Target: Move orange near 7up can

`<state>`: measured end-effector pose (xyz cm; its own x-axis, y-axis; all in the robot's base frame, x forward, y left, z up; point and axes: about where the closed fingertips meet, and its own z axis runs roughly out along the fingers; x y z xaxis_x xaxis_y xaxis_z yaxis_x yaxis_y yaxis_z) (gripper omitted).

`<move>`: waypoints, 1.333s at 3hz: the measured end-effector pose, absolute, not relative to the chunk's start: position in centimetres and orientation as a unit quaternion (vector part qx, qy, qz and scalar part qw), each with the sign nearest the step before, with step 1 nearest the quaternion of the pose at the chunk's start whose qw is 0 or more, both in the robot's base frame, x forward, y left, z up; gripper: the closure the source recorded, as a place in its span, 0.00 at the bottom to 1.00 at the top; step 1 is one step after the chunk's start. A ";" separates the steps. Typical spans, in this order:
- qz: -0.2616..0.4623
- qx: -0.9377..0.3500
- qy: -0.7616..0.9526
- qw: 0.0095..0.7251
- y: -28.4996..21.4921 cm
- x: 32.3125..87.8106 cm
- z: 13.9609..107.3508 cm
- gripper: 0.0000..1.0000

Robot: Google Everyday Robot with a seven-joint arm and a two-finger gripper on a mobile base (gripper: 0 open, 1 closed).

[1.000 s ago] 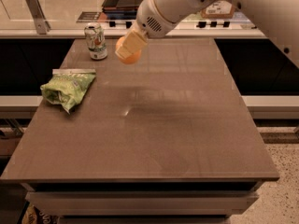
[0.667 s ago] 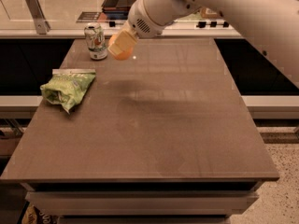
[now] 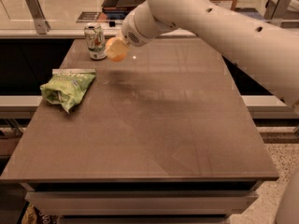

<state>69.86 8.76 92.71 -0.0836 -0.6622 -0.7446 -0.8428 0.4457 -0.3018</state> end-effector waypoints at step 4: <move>0.058 -0.502 0.752 0.423 7.9 74.7 86.3 1.00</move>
Offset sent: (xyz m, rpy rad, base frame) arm 0.0541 -0.0130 -0.0564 -0.0819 -0.0234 -0.0859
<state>74.66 7.93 86.34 -0.1384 -0.7062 -0.6944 -0.8041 0.4894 -0.3374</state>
